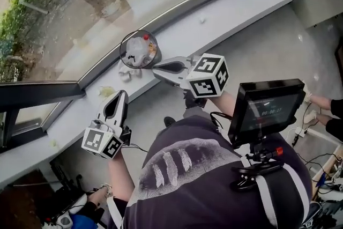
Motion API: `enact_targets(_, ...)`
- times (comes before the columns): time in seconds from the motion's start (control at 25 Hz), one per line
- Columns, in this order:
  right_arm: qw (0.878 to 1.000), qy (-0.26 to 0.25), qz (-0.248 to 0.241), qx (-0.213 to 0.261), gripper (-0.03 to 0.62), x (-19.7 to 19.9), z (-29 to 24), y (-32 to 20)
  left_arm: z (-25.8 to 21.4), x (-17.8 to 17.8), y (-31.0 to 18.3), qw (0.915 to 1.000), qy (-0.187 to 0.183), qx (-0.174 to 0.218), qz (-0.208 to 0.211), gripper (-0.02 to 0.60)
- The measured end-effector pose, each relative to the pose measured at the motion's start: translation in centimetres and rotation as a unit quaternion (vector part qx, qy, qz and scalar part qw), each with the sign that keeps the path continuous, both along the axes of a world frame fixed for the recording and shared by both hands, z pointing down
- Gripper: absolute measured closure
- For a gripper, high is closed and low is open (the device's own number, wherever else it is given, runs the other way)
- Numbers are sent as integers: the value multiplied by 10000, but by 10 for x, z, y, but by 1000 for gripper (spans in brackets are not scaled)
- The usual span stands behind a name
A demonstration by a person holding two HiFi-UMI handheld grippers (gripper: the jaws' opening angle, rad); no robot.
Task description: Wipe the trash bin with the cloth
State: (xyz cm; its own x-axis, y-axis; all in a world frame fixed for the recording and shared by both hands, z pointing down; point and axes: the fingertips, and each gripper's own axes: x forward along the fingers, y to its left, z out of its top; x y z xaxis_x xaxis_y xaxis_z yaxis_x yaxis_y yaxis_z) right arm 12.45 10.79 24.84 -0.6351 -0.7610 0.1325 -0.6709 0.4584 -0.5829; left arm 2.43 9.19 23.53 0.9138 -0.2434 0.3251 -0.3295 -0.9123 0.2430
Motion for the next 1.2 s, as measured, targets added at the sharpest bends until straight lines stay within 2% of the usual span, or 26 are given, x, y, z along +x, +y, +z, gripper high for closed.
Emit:
enact_targets(0.12,9945,587,290,818,594,-8,-26,12,-10,0,12,9982,-143,562,152,586)
enact_targets(0.2,9921,679,302,1010,594,-24,-34,18,-10,-14,18,9963,-144,839,132,586)
enact_targets(0.28,9910,867,214,1000,594,-47,-34,21,-11,-34,21,9951,-96,976,147,586)
enact_targets(0.44,9852,1443,171,904,594,-95,-34,24,-9,-77,18,9960,177,862,168,586)
enact_targets(0.56,9872,1348,265,807,594,-132,-38,23,-3,-114,24,9974,318,568,302,586)
enact_targets(0.68,9914,1111,306,624,594,-157,-36,34,2,-130,39,9956,556,523,536,586)
enact_targets(0.92,9807,1750,756,436,594,-157,-25,75,23,-112,63,9912,837,222,1006,586)
enact_targets(1.12,9731,1813,1399,268,594,-129,-41,106,19,-77,81,9848,515,507,1577,586)
enact_targets(1.2,9706,1772,1609,240,594,-126,-42,119,13,-71,96,9799,525,567,1837,586)
